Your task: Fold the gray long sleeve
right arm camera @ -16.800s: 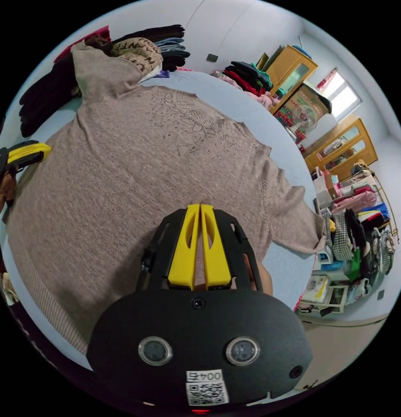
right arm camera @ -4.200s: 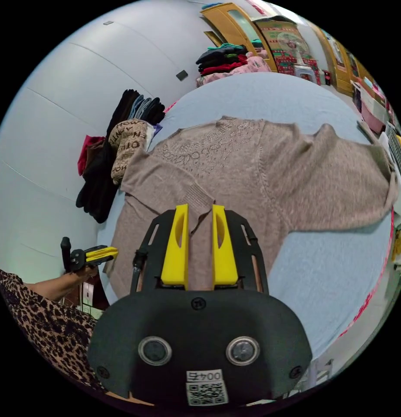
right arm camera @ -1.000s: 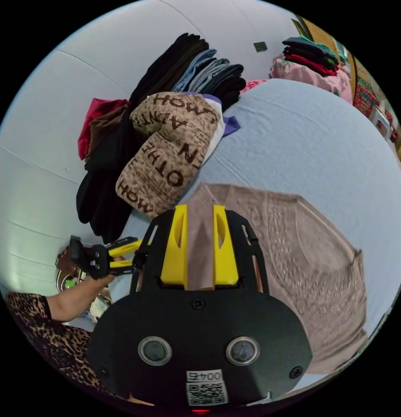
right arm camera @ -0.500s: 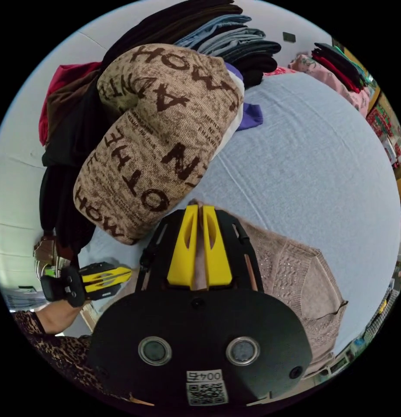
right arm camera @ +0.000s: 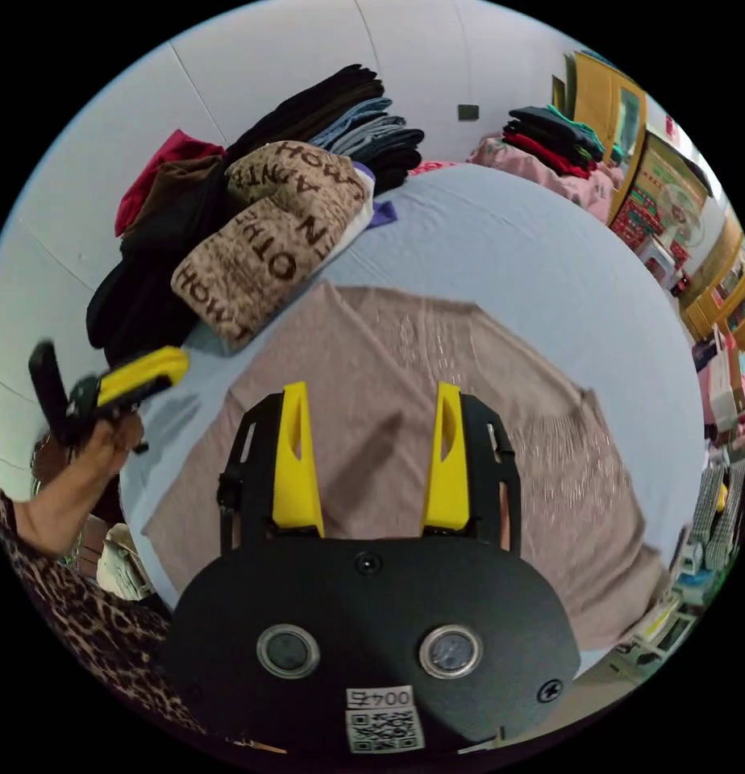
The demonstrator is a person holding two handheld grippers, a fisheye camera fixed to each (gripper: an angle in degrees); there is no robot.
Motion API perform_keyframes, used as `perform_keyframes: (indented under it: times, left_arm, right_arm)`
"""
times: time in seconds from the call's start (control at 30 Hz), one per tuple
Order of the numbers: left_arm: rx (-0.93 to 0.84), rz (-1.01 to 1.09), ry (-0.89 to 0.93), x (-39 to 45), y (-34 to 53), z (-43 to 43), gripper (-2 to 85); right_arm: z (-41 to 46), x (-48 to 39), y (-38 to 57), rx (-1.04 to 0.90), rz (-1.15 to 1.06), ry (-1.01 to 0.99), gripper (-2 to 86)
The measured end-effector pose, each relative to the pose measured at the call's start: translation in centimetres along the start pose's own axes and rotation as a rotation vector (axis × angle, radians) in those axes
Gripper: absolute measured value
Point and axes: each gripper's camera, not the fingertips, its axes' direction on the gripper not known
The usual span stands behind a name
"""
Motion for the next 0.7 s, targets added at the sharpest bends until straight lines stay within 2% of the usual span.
perform_keyframes:
  times: [0.07, 0.17, 0.27, 0.37, 0.5, 0.7]
  left_arm:
    - [0.015, 0.087, 0.035, 2.9, -2.6, 1.7, 4.3]
    - [-0.007, 0.188, -0.005, 6.1, -5.5, 6.1, 6.2]
    - [-0.088, 0.157, -0.098, 6.0, -6.8, 11.0, 6.8]
    - [-0.147, 0.127, -0.142, 4.7, -6.0, 13.9, 6.4]
    - [-0.144, 0.102, -0.111, 4.1, -5.6, 14.2, 5.9]
    - [-0.15, 0.081, -0.079, 3.7, -5.1, 14.8, 5.3]
  right_arm:
    - [-0.5, -0.9, 6.1, 0.006, 0.041, 0.037, 21.0]
    - [-0.1, -2.5, 12.4, -0.008, 0.08, 0.119, 20.7]
    - [0.8, -3.8, 17.1, -0.027, 0.14, 0.231, 18.3]
    - [2.5, -4.2, 20.3, -0.027, 0.202, 0.248, 16.8]
    - [3.3, -5.3, 23.0, 0.089, 0.193, 0.258, 16.4]
    - [4.8, -6.7, 24.5, 0.097, 0.179, 0.26, 16.3]
